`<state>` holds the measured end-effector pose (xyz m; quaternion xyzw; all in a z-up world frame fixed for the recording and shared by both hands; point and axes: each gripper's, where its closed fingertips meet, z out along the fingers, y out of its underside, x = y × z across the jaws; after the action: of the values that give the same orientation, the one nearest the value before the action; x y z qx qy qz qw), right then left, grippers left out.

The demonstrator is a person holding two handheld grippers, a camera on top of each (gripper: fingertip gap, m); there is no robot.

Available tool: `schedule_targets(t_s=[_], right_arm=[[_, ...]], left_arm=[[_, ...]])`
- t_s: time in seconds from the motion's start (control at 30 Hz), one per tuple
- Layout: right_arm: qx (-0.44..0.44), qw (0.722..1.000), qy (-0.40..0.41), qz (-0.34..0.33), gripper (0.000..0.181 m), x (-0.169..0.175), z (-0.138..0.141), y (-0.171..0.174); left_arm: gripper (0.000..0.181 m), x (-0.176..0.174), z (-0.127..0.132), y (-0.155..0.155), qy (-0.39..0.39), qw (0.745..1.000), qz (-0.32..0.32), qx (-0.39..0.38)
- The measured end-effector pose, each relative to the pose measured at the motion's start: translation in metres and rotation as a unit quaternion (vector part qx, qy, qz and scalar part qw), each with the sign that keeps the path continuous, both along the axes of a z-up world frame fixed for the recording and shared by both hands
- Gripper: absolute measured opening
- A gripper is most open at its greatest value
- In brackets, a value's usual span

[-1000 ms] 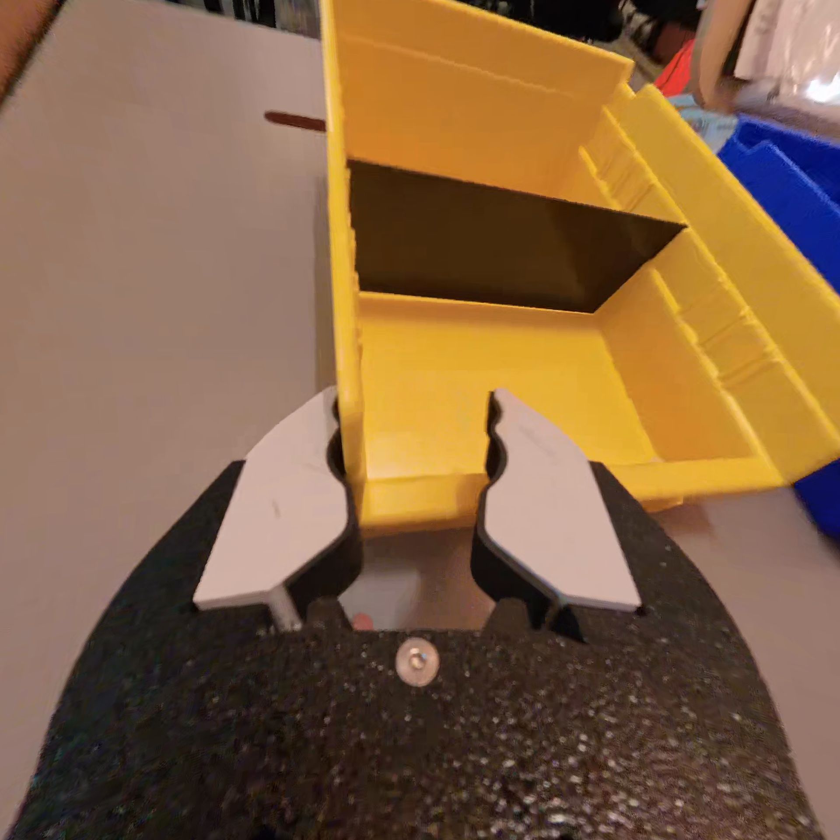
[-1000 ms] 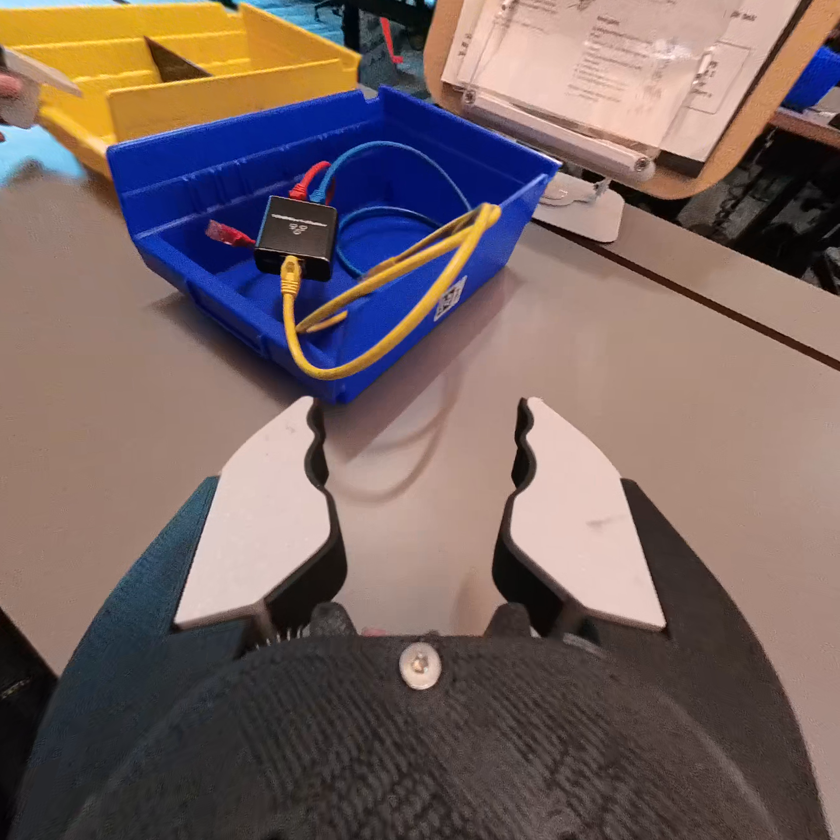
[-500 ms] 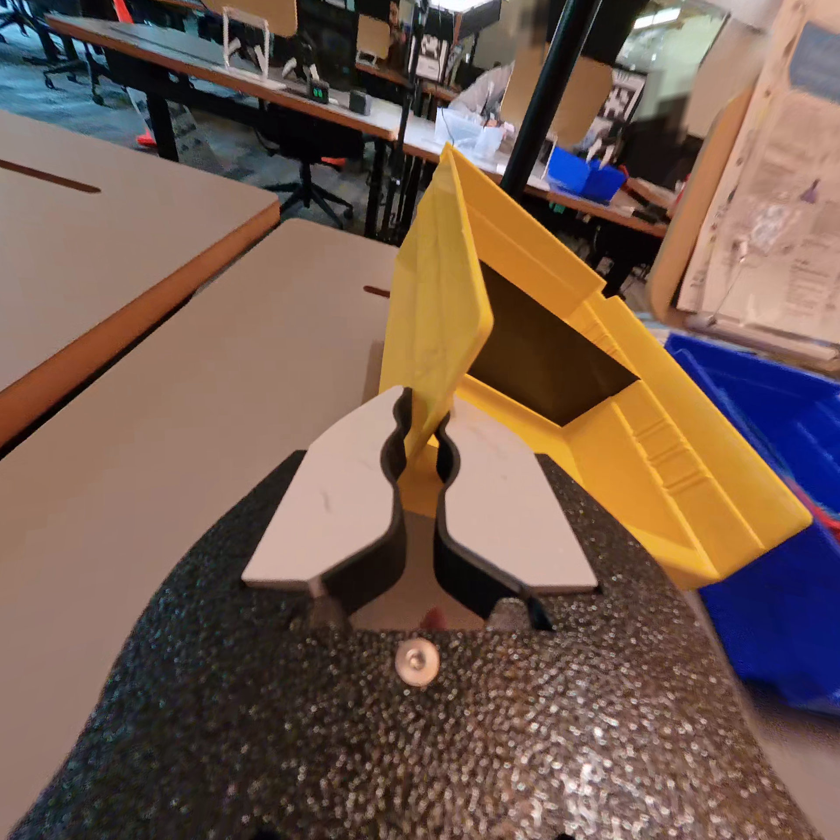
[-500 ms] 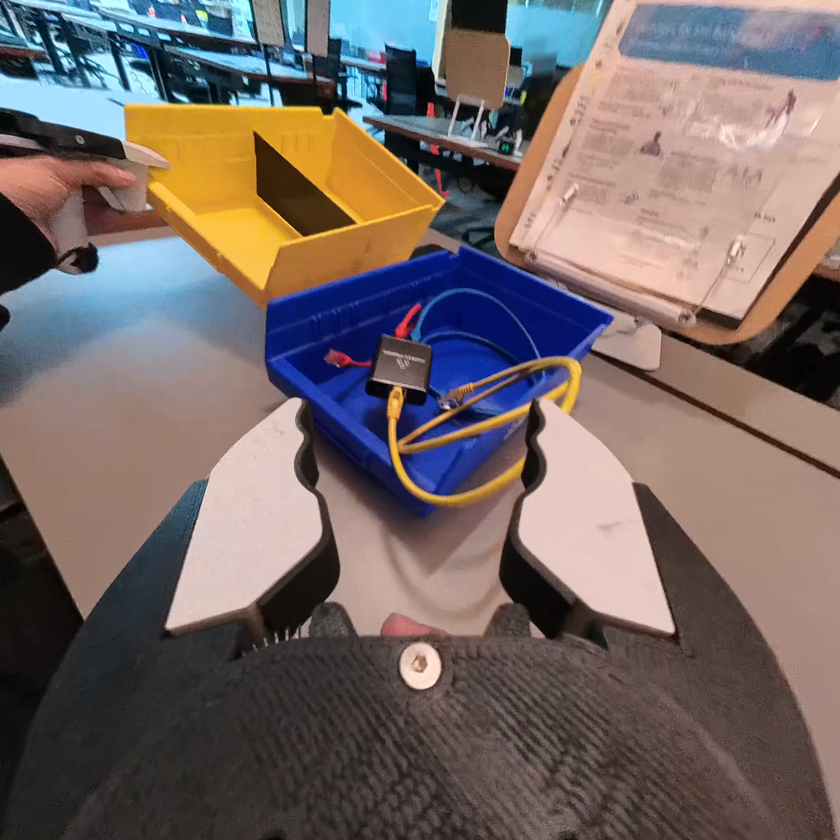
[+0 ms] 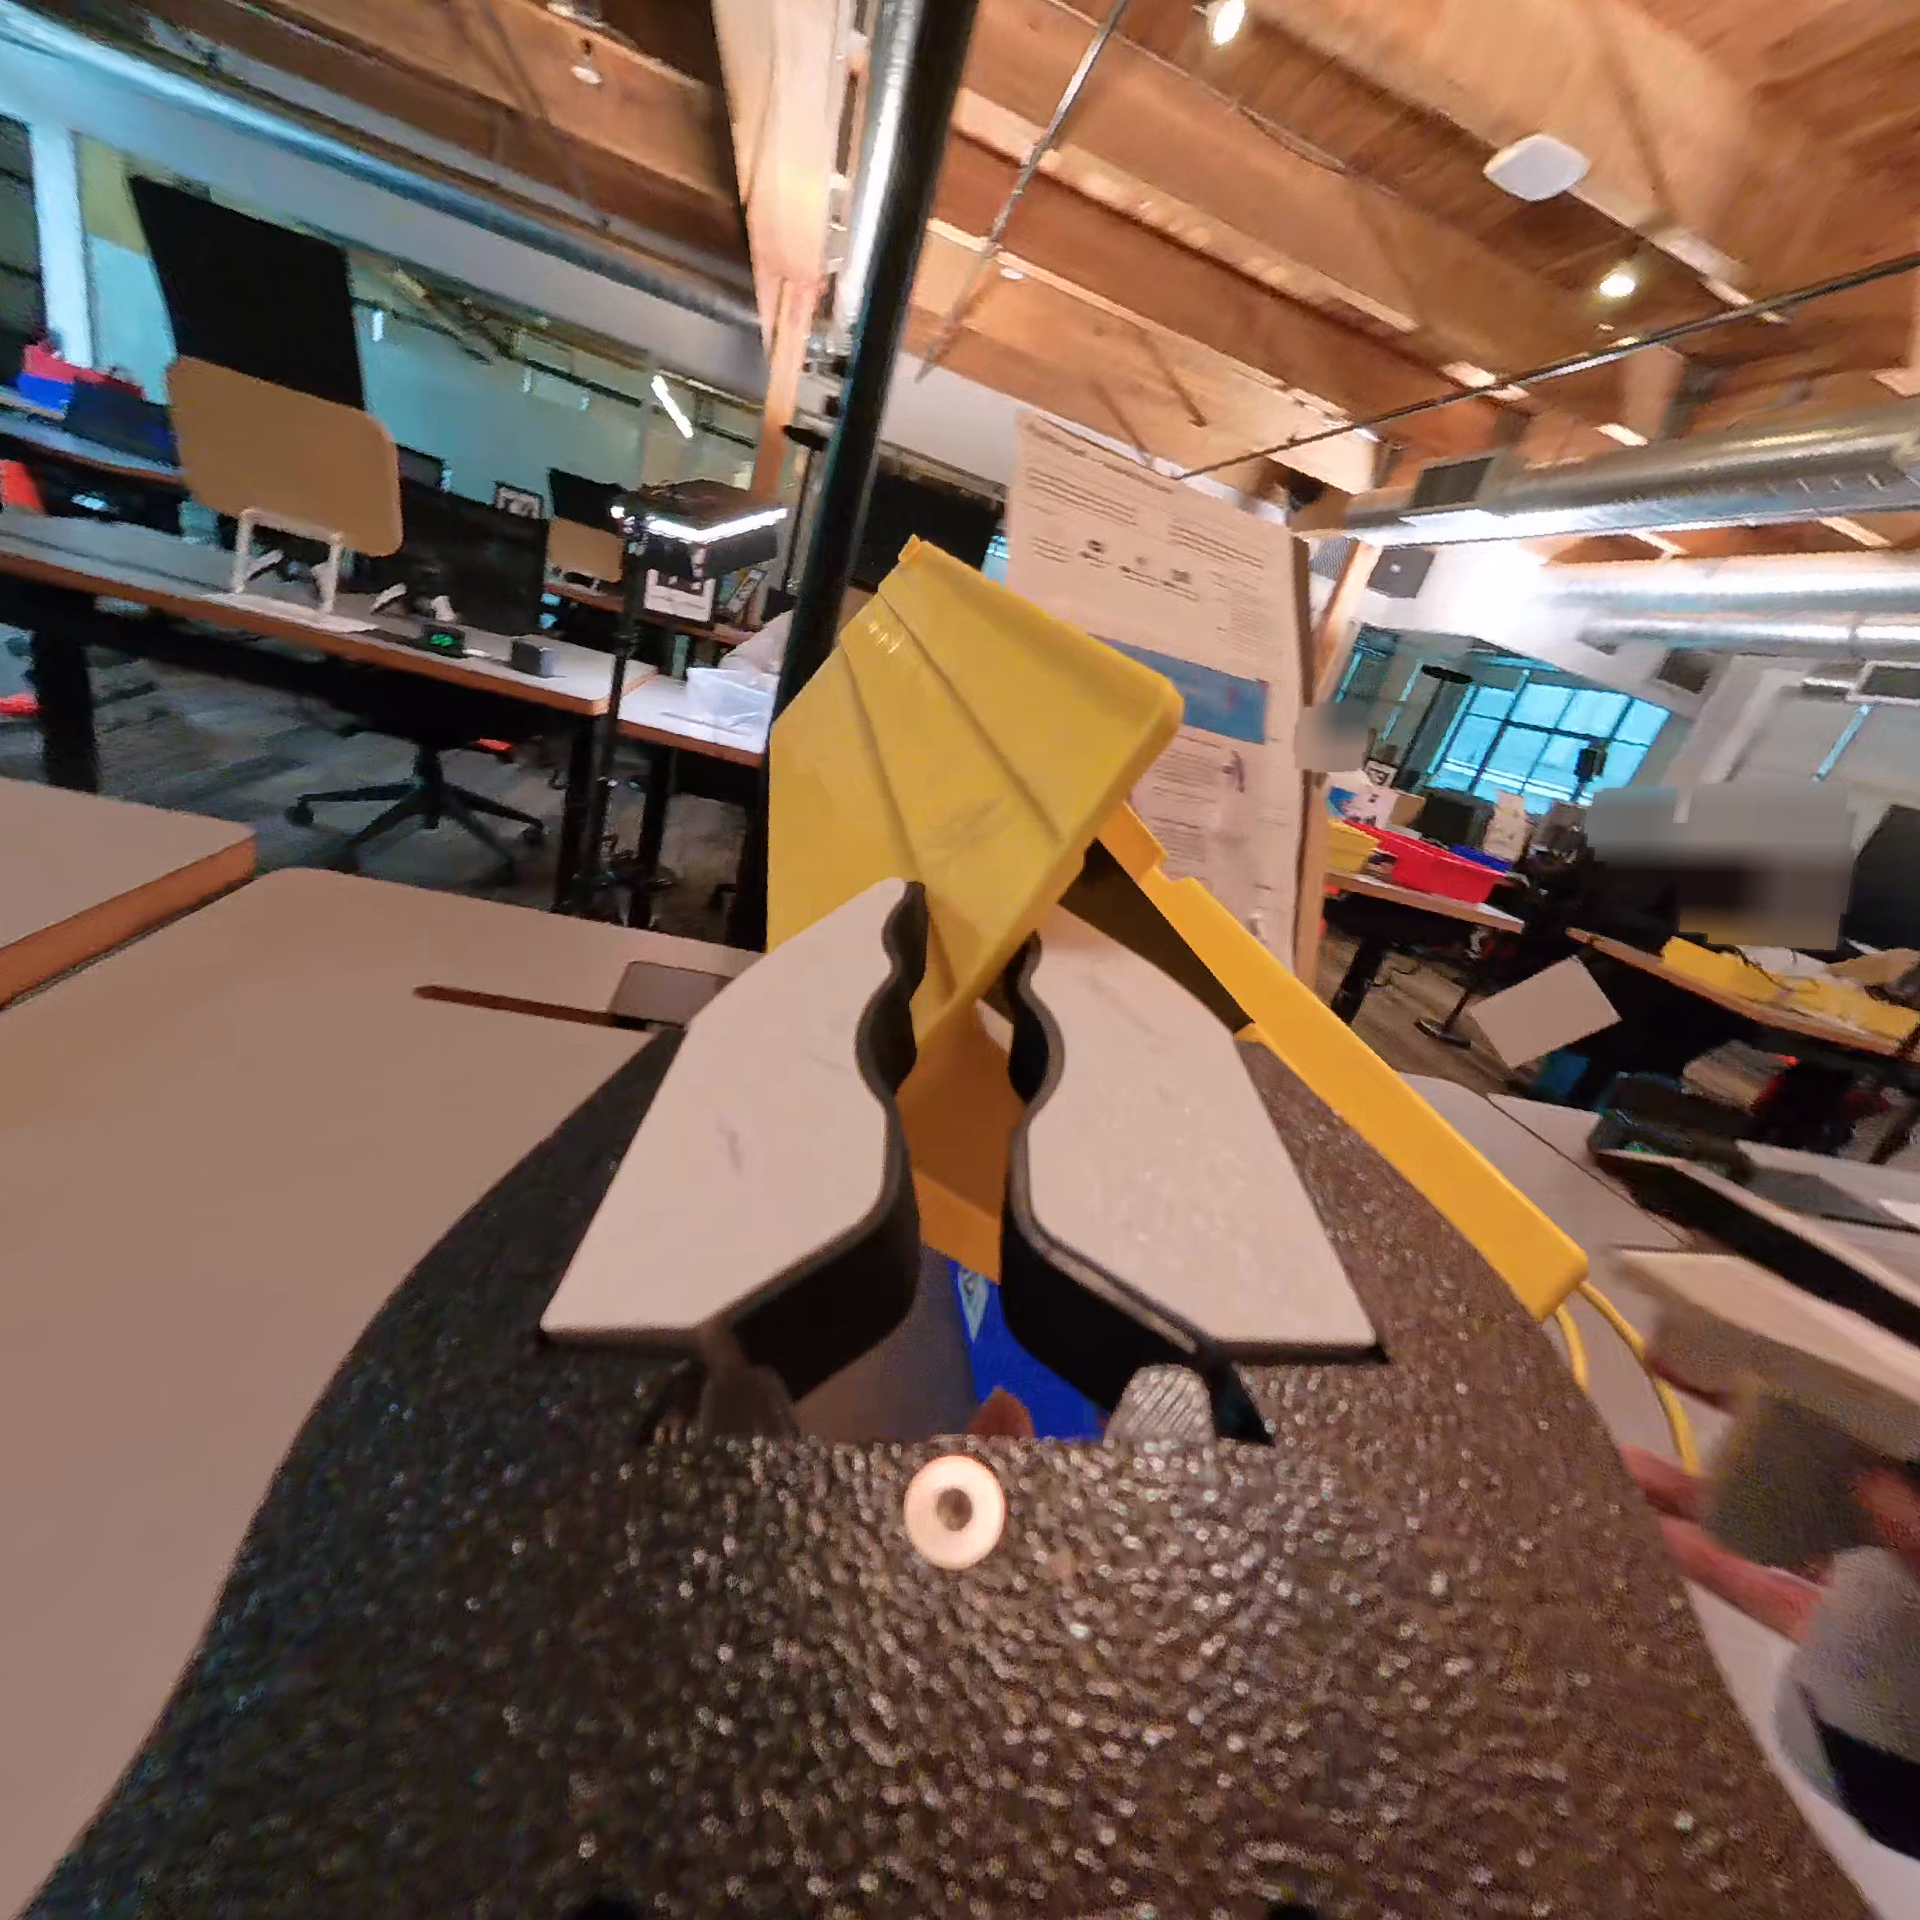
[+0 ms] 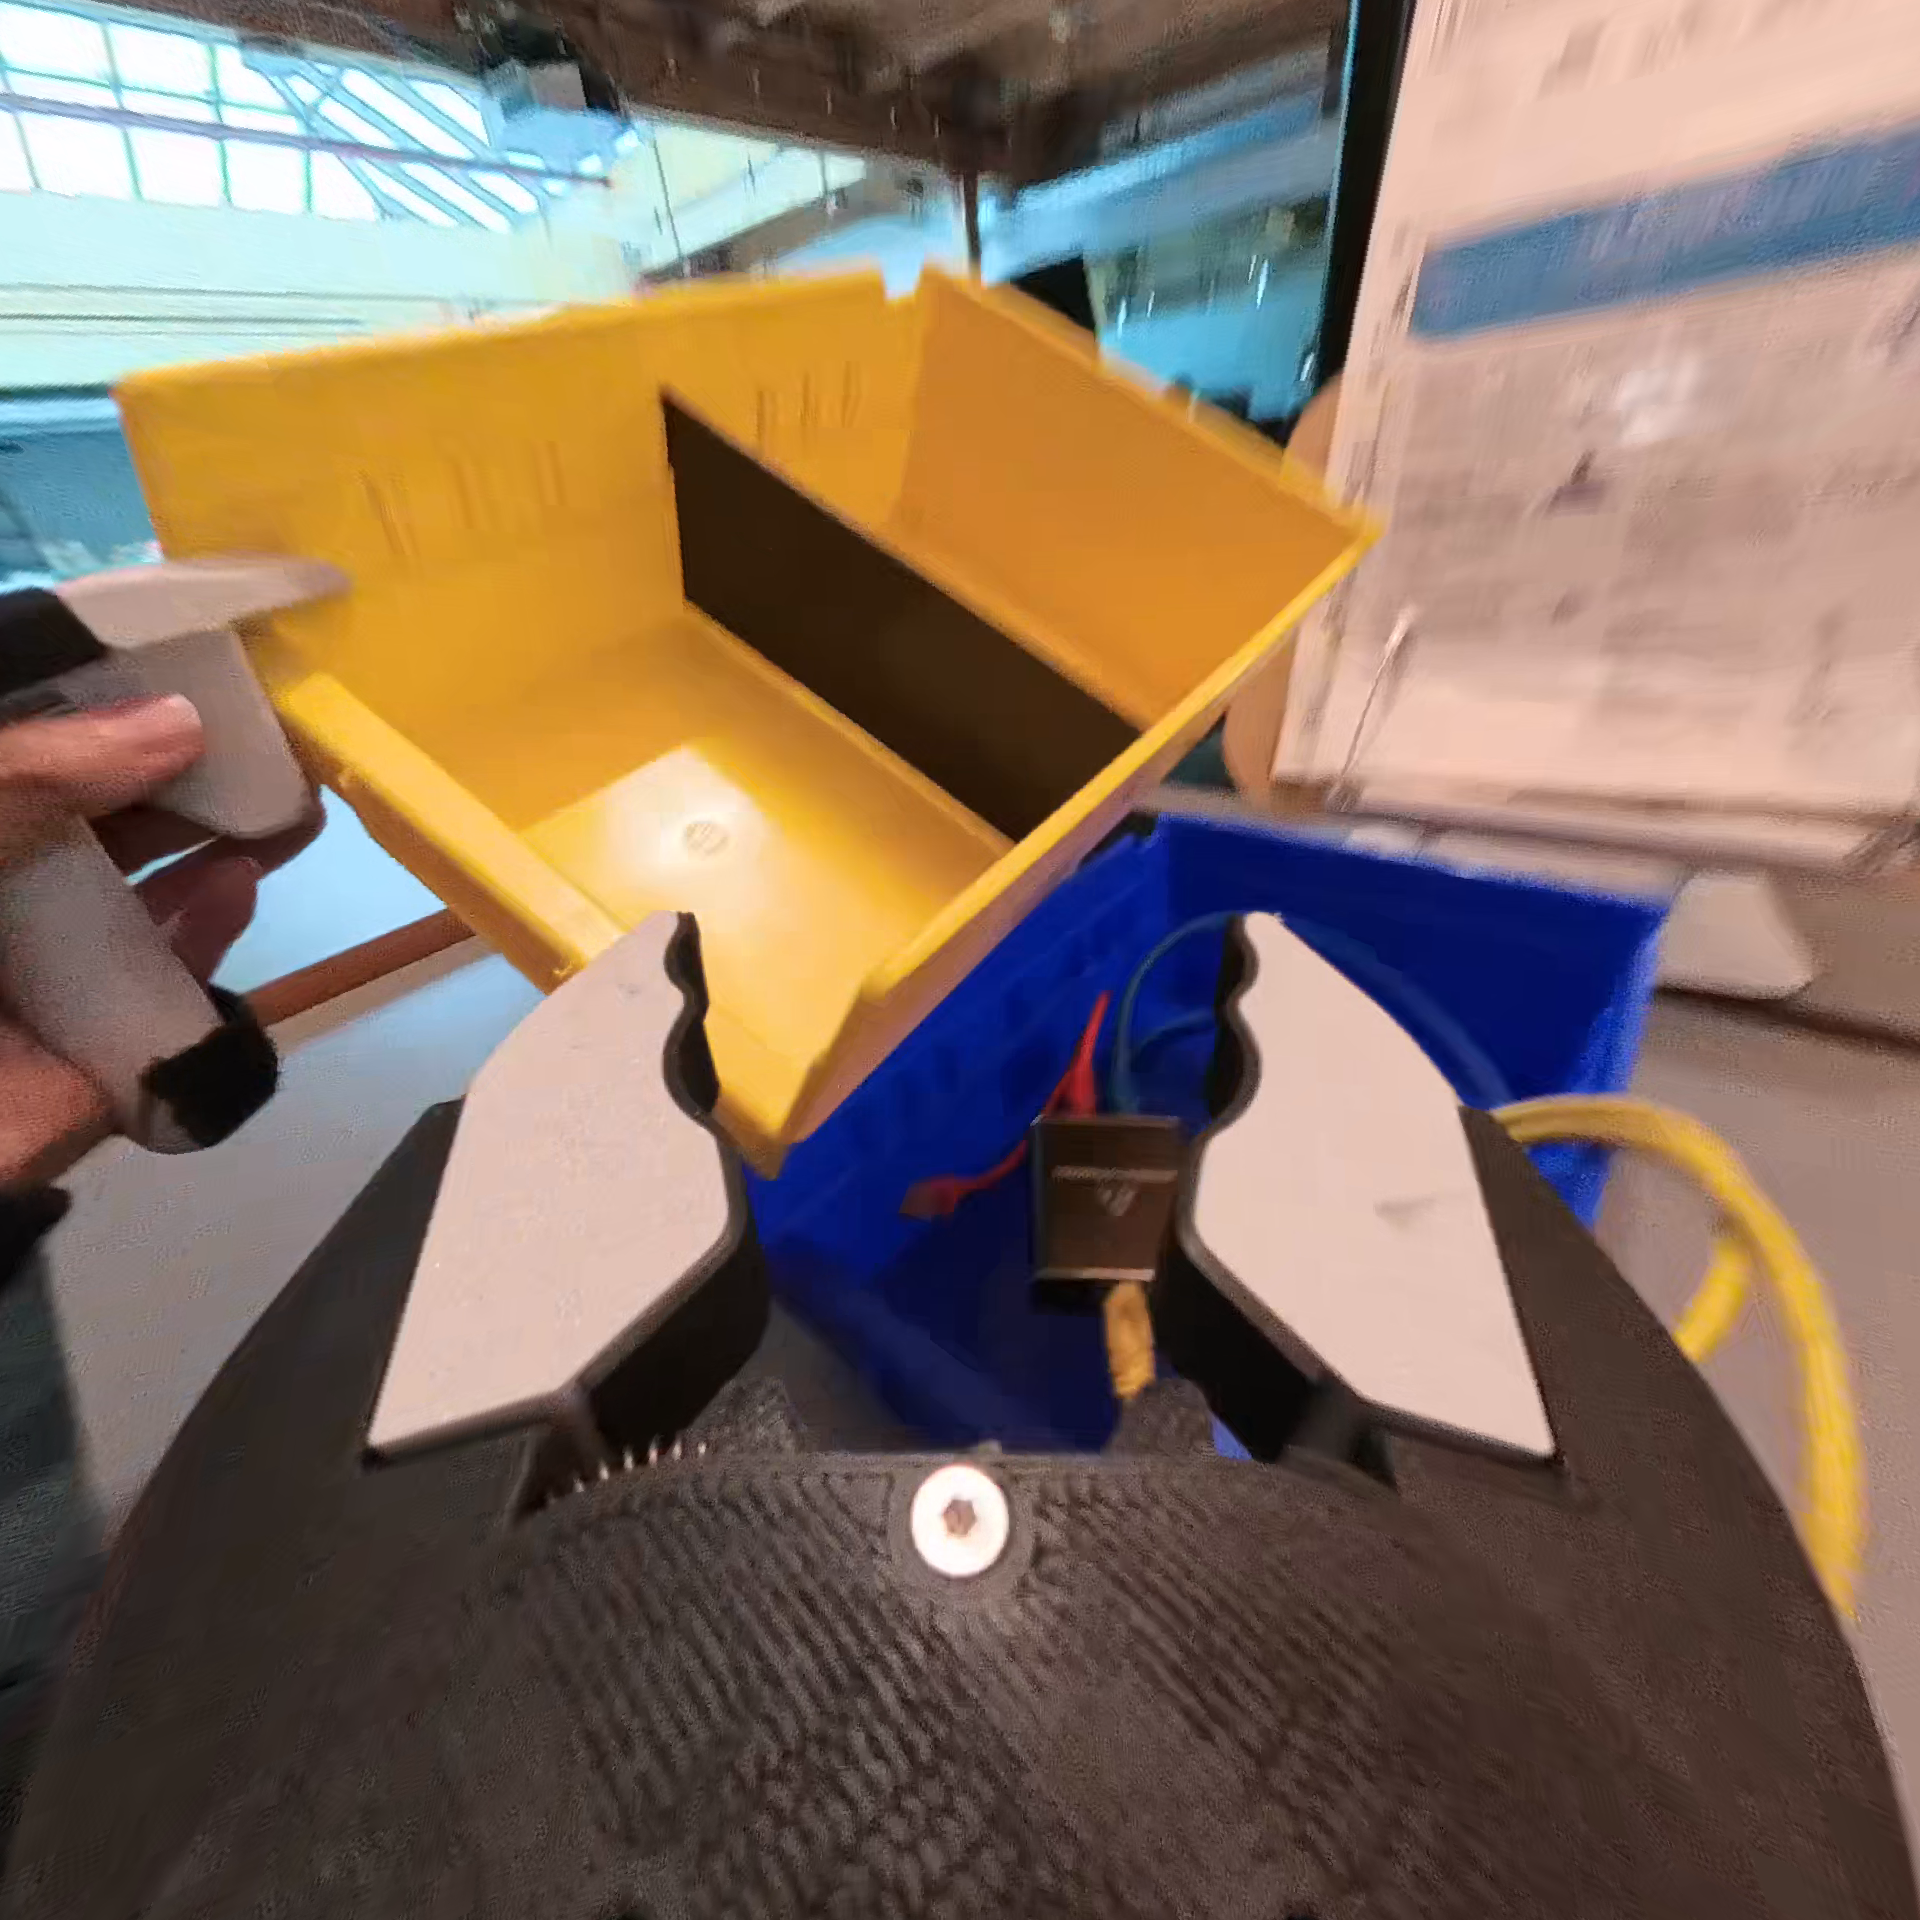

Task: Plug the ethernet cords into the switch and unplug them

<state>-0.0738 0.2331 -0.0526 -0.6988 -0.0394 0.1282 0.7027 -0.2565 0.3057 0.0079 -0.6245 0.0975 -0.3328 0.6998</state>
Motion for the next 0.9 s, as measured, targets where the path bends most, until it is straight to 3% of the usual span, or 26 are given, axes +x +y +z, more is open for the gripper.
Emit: schedule_targets(t_s=[0.07,0.23,0.43,0.6,0.7,0.8,0.9], right_arm=[[-0.029,0.998,0.052,0.027,0.089,-0.003,-0.015,0.002],[0.013,0.986,0.163,0.021,0.052,0.028,-0.010,0.000],[0.053,0.956,0.279,-0.076,0.008,0.108,-0.011,-0.008],[0.131,0.926,0.340,-0.099,0.004,0.188,0.009,-0.039],[0.148,0.937,0.292,-0.126,0.003,0.235,0.025,-0.065],[0.139,0.945,0.230,-0.188,0.004,0.285,0.032,-0.095],[0.128,0.939,0.203,-0.248,0.004,0.341,0.027,-0.131]], left_arm=[[0.012,0.020,0.004,-0.008,0.010,1.000,-0.006,0.017],[0.012,0.067,0.027,-0.036,0.063,0.993,-0.021,0.094],[0.013,0.128,0.036,-0.078,0.071,0.978,-0.040,0.194],[0.020,0.186,0.021,-0.122,0.150,0.941,-0.062,0.298],[0.036,0.218,0.002,-0.143,0.187,0.923,-0.114,0.316],[0.052,0.227,-0.011,-0.163,0.193,0.905,-0.156,0.345],[0.059,0.213,-0.032,-0.149,0.214,0.914,-0.155,0.307]])
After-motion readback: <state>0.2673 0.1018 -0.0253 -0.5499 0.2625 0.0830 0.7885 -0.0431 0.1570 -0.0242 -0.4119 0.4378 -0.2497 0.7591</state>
